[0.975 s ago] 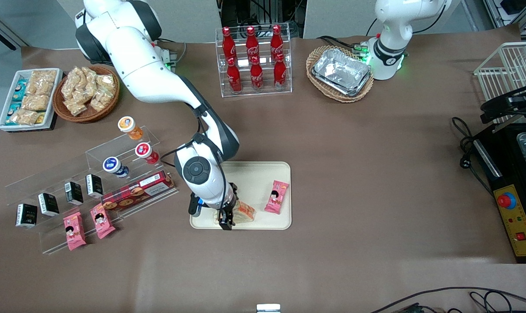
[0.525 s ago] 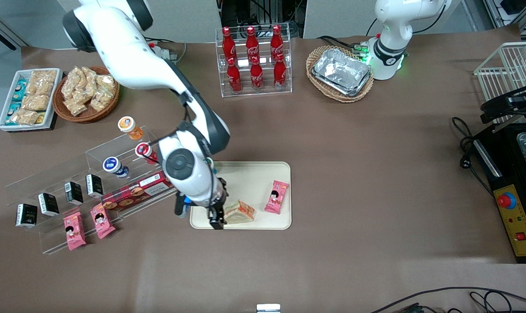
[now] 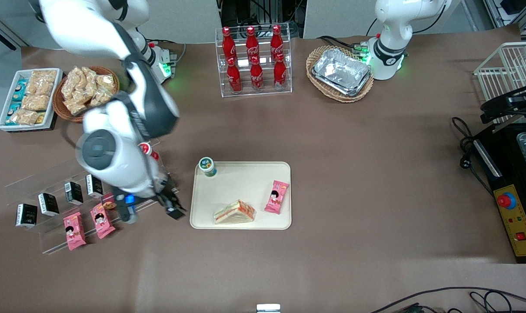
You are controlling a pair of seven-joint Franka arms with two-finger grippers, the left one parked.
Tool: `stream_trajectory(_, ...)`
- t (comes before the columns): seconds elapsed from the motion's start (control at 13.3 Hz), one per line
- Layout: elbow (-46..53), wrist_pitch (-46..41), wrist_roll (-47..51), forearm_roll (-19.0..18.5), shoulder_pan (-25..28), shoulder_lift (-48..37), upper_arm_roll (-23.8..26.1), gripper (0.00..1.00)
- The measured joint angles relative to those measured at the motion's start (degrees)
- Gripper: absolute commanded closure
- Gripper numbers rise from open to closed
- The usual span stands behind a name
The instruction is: Place sandwich on tray
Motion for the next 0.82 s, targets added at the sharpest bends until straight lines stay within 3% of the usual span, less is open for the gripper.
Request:
stream_trajectory(0.3, -0.8, -10.8, -33.5, -0.2, -9.8, -6.3, -0.1, 0.00)
stream_trajectory(0.82, -11.2, -11.5, -68.2, -1.5, -21.7, -17.5, -0.2, 0.00)
